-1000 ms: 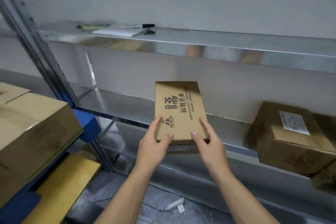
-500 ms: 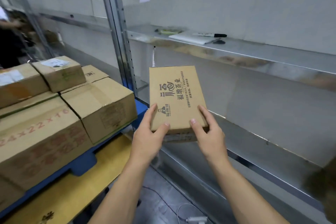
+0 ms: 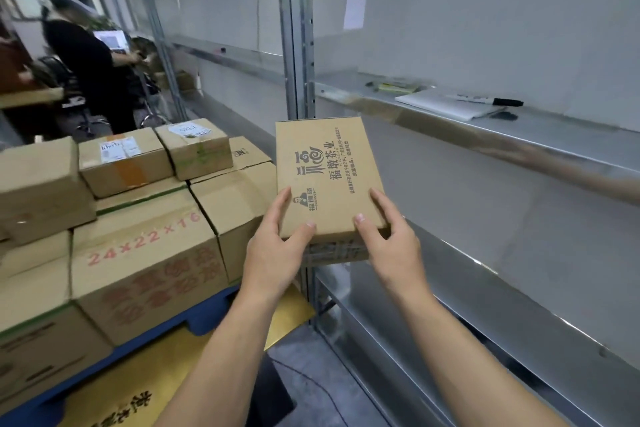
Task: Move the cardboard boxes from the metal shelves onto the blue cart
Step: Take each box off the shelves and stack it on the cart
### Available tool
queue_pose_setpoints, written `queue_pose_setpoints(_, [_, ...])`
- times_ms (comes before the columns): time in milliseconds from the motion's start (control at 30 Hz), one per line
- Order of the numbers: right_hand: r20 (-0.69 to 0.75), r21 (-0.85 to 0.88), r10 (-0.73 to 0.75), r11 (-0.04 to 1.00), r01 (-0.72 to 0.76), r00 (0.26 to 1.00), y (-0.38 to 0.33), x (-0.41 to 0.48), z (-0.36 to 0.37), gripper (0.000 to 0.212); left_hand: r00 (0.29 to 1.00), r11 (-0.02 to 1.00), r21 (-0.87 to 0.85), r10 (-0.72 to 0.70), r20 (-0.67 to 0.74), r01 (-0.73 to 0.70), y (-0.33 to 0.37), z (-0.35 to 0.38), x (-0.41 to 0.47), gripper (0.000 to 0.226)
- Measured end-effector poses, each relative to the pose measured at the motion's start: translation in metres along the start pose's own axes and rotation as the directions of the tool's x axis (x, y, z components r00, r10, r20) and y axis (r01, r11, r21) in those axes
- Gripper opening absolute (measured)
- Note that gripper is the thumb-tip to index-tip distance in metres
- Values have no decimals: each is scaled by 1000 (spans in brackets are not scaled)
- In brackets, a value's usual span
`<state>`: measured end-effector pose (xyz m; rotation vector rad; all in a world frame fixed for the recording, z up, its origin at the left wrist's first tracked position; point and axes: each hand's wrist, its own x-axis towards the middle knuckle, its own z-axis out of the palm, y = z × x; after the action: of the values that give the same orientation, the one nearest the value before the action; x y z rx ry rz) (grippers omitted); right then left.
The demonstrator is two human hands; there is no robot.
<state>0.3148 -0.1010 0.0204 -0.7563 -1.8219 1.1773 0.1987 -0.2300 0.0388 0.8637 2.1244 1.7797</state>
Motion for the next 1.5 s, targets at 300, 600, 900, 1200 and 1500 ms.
queue_pose_setpoints(300, [51, 42, -28, 999, 26, 998, -3, 67, 52, 52, 996, 999, 20, 28, -84, -27, -6, -19, 70, 64])
queue_pose_setpoints(600, [96, 73, -35, 997, 28, 995, -1, 155, 120, 53, 992, 1000, -4, 6, -124, -6, -23, -39, 168, 63])
queue_pose_setpoints(900, [155, 79, -6, 997, -7, 988, 12, 220, 175, 50, 986, 1000, -5, -30, -165, 30, -49, -51, 240, 61])
queue_pose_setpoints(1200, [166, 85, 5, 996, -20, 986, 36, 273, 197, 49, 980, 997, 37, -60, -189, 68, -65, -35, 286, 63])
queue_pose_setpoints(1500, [253, 110, 1, 993, -30, 968, 58, 322, 222, 50, 944, 987, 91, -95, -315, 130, -71, -24, 322, 65])
